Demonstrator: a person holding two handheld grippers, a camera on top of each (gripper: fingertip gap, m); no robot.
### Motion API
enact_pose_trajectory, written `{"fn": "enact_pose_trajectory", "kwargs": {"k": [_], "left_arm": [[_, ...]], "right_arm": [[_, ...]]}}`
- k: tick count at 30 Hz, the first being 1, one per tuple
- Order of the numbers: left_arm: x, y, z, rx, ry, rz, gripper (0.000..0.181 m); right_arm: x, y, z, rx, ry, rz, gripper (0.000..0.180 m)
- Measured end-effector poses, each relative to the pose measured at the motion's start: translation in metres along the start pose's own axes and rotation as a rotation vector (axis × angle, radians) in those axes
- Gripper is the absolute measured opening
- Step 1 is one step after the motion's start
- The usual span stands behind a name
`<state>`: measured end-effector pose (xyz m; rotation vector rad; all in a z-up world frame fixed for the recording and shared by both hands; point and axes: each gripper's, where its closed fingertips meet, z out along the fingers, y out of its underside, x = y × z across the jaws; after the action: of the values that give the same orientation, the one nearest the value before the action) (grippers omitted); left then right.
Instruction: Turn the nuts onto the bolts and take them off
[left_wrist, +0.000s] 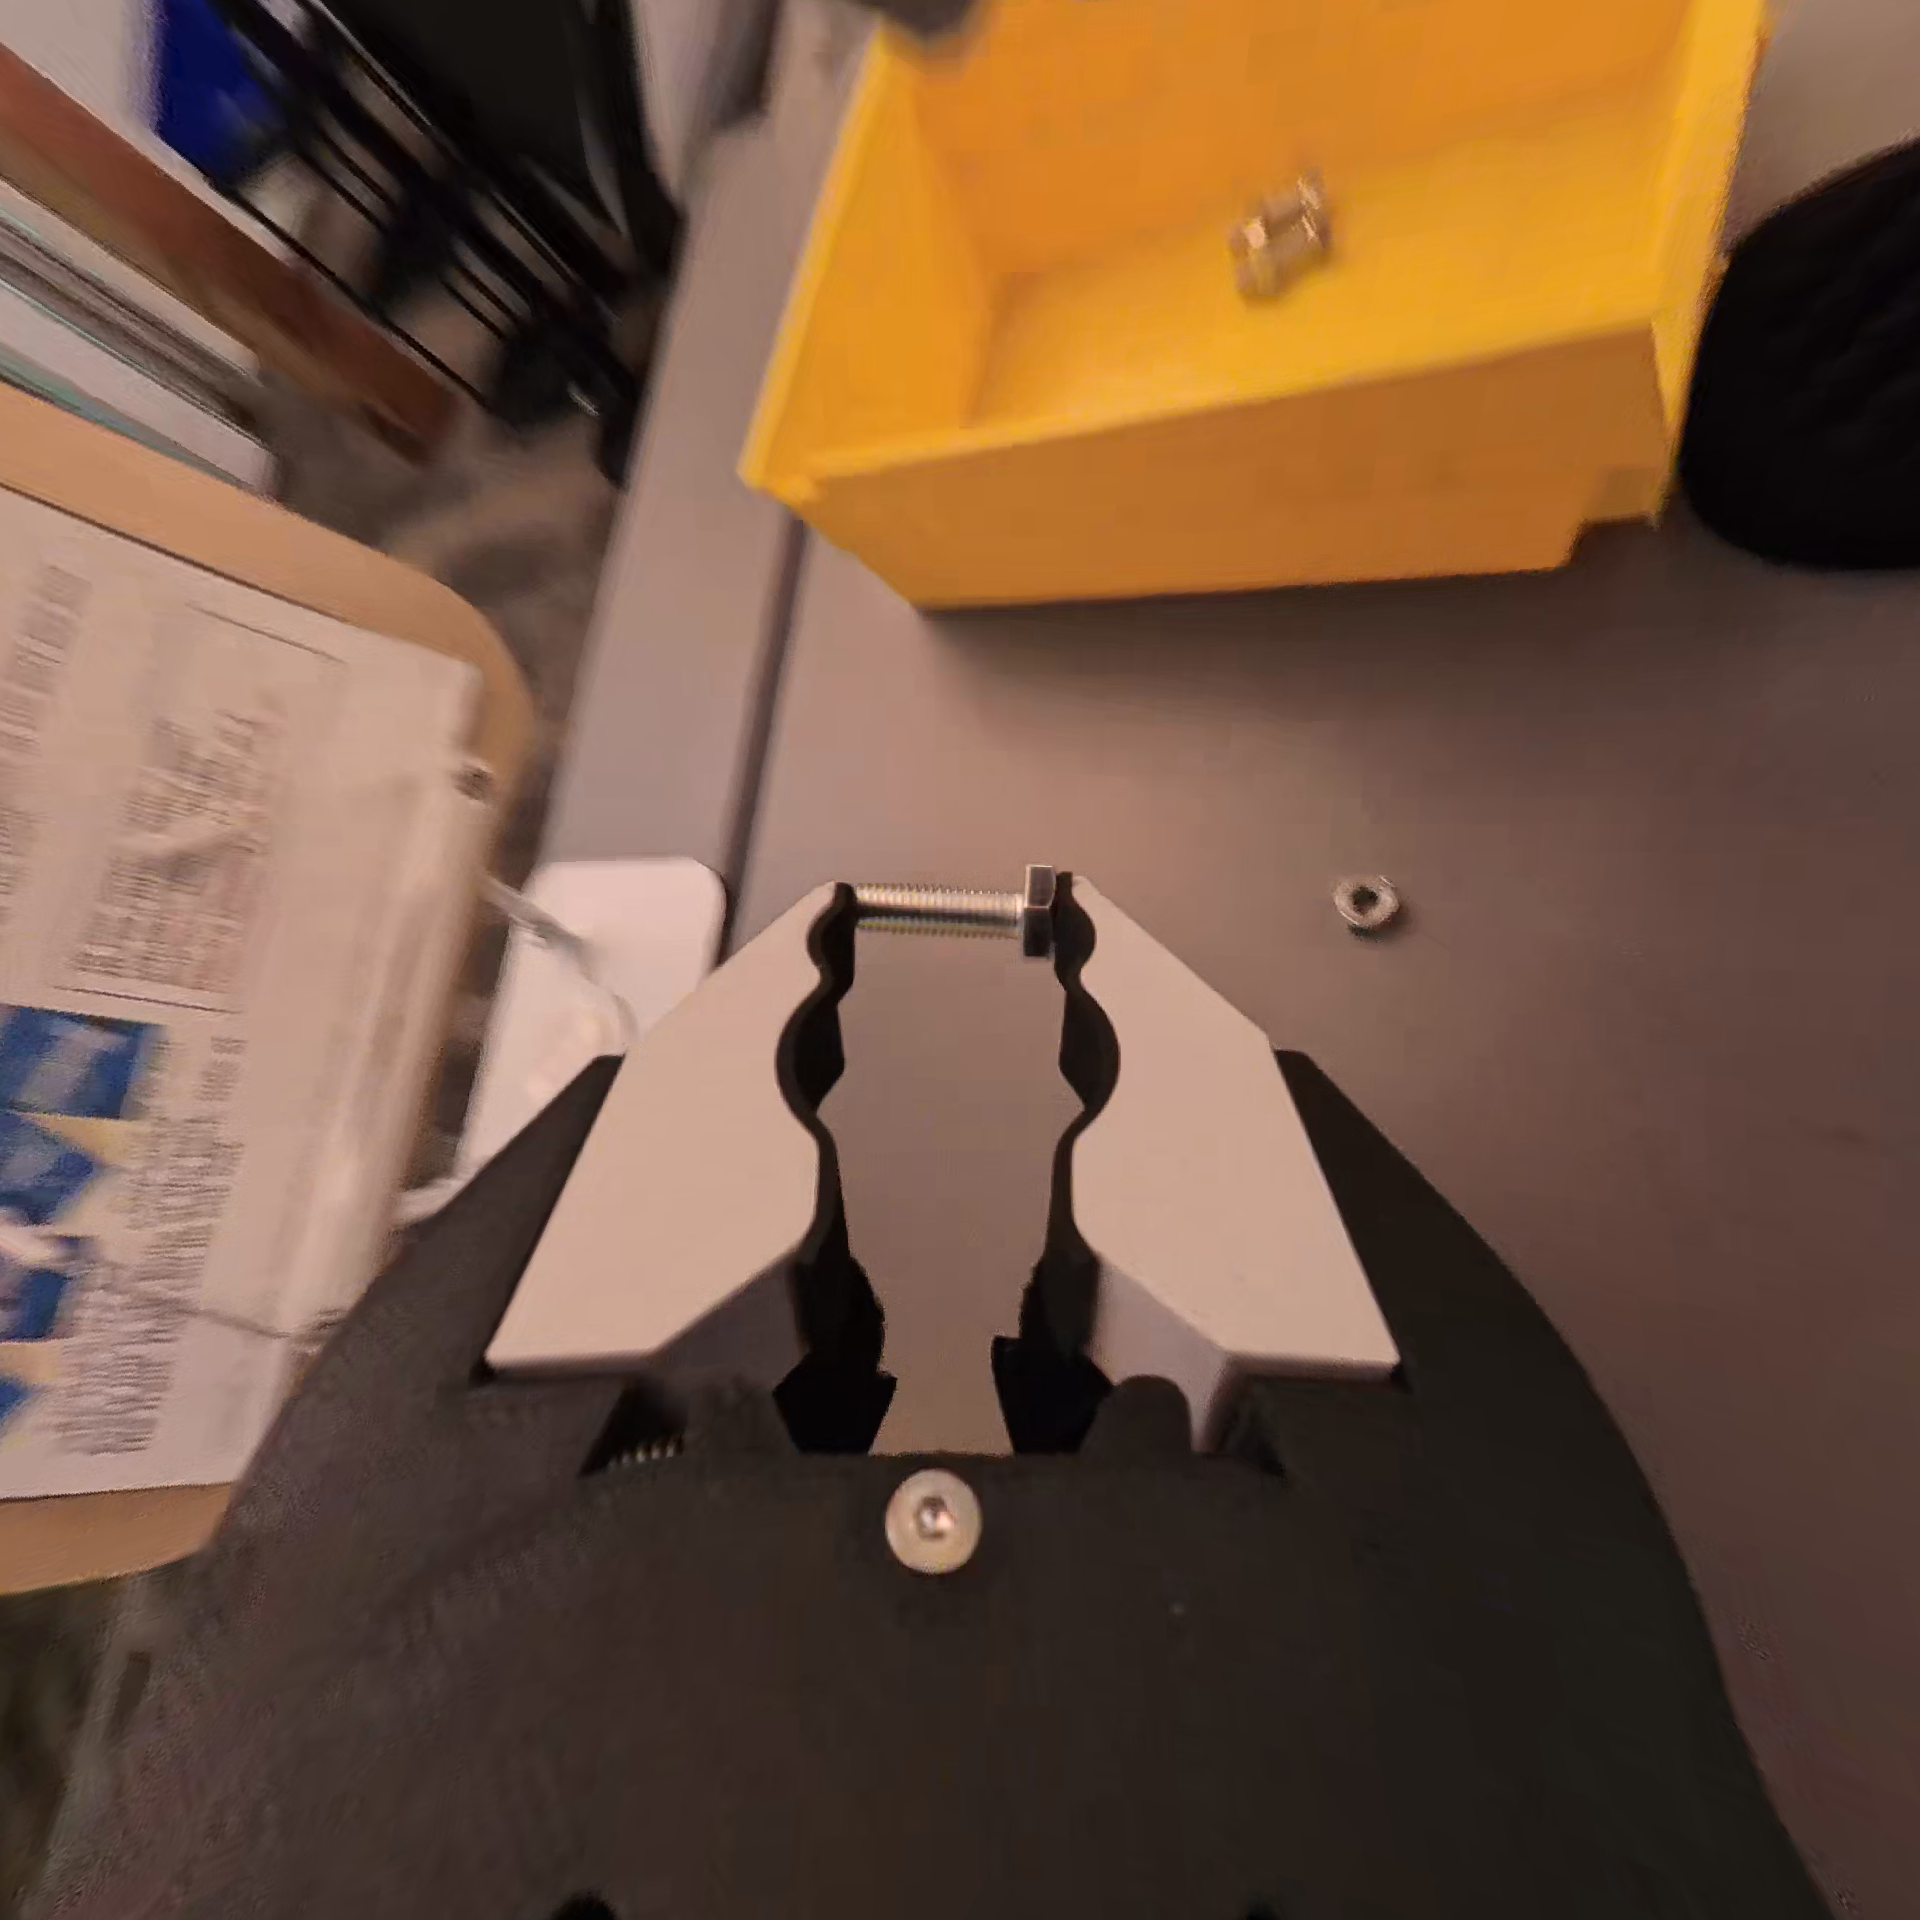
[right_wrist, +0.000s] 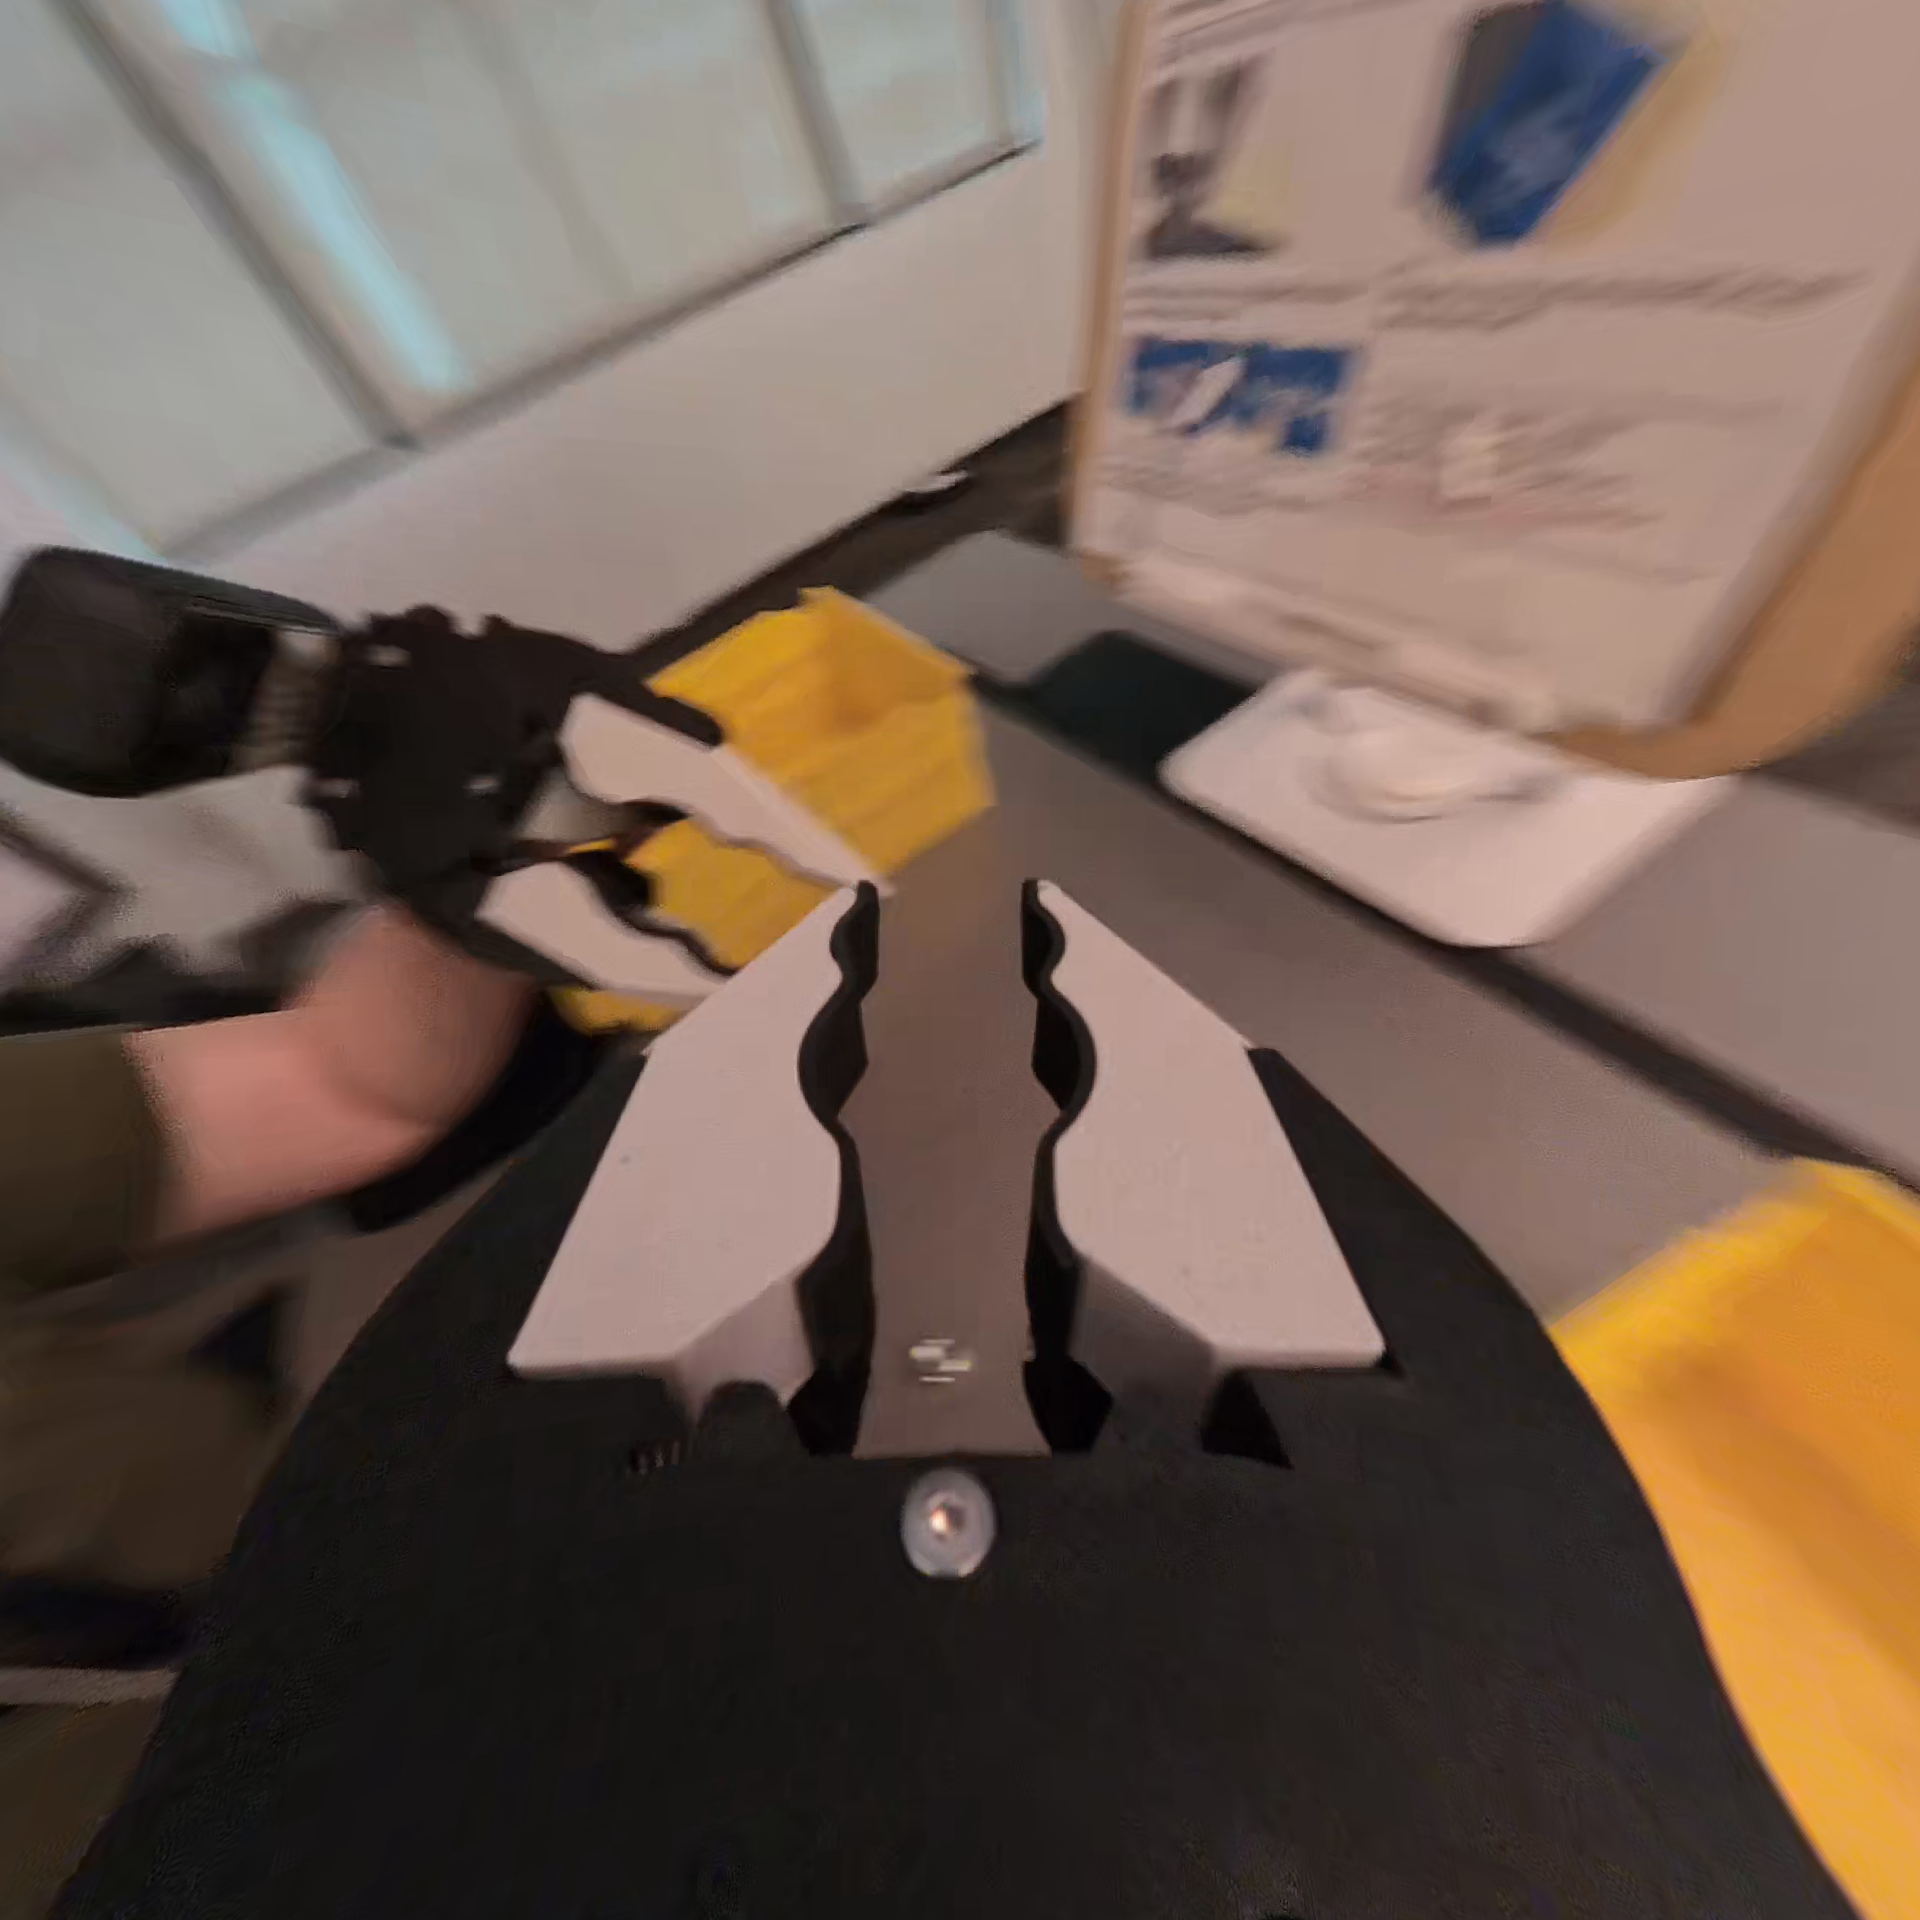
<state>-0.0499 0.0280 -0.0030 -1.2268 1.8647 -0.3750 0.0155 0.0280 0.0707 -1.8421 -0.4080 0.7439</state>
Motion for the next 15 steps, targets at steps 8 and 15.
{"fn": "enact_pose_trajectory", "kwargs": {"k": [8, 15], "left_arm": [[0.002, -0.044, -0.036, 0.205, -0.144, 0.194, 0.037], [0.022, -0.06, -0.044, 0.307, -0.055, 0.201, 0.037]], "right_arm": [[-0.067, 0.031, 0.037, -0.157, -0.46, 0.26, 0.03], [-0.082, 0.031, 0.032, -0.161, -0.6, 0.303, 0.01]]}}
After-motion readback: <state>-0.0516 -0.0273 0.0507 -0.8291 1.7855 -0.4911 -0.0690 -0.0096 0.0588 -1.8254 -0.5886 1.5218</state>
